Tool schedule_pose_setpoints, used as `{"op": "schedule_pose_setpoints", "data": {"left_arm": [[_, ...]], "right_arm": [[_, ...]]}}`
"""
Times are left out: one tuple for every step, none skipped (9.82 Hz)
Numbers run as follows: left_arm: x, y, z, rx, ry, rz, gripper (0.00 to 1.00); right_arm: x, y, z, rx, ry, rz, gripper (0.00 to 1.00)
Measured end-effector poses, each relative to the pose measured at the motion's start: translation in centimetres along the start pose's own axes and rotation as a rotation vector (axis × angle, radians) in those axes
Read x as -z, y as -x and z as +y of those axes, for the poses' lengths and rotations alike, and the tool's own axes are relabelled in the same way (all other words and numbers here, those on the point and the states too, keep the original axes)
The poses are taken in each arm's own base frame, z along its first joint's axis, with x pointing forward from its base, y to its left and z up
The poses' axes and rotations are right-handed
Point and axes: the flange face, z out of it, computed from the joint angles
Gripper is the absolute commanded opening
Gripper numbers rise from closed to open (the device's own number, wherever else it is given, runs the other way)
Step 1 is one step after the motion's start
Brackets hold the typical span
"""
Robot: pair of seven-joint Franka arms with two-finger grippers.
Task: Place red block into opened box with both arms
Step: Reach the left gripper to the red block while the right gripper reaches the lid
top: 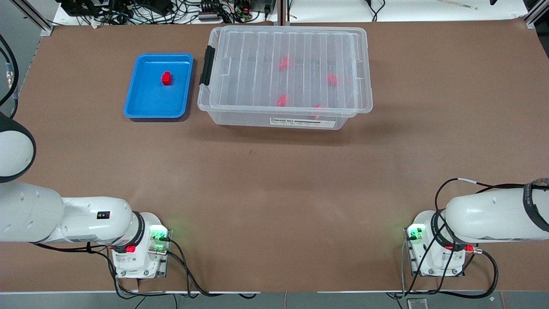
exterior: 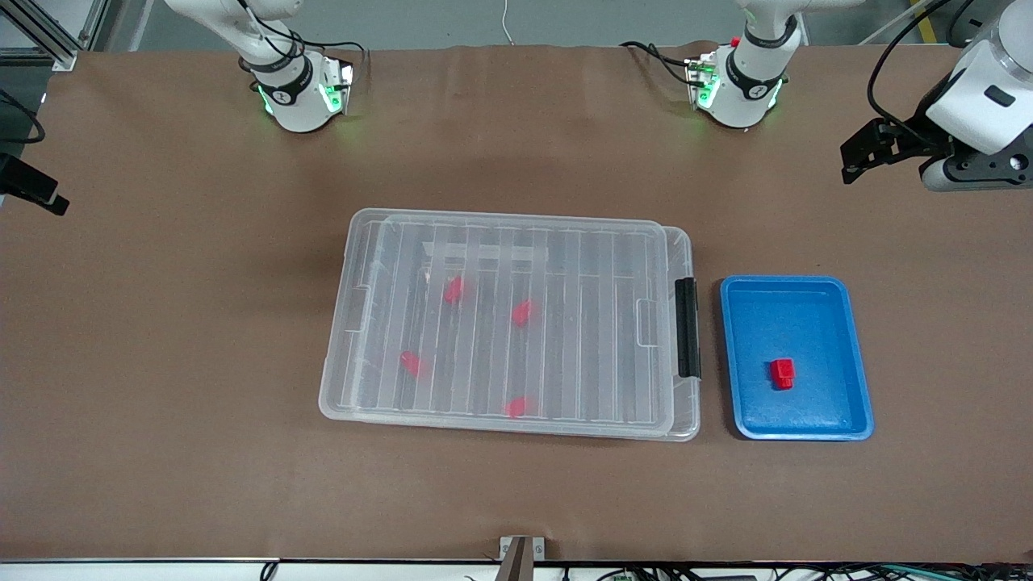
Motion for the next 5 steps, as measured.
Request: {"op": "schedule_pose_setpoints", "data": {"left_arm": [[0.0, 0.0, 0.0, 0.000, 0.000, 0.000, 1.00], [0.0, -0.1, -0.1, 0.002, 0.000, -0.001, 1.00], [-0.1, -0.2, -0.1, 0.002, 0.001, -0.003, 1.00], [-0.4, -0.6, -0.2, 0.003, 0.003, -0.006, 1.00], [-0.8, -1.3, -0.3, 0.004, 0.006, -0.013, 1.00]], "right_arm": [[0.0, 0.0, 0.0, 0.000, 0.000, 0.000, 1.00], [0.0, 0.0, 0.0, 0.000, 0.000, 0.000, 1.00], [0.0, 0.0, -0.1, 0.003, -0.001, 0.000, 1.00], [0.0, 0.0, -0.7, 0.020, -0.004, 0.000, 1.00], [0.0, 0.1, -2.4, 0.057, -0.009, -0.001, 1.00]]}}
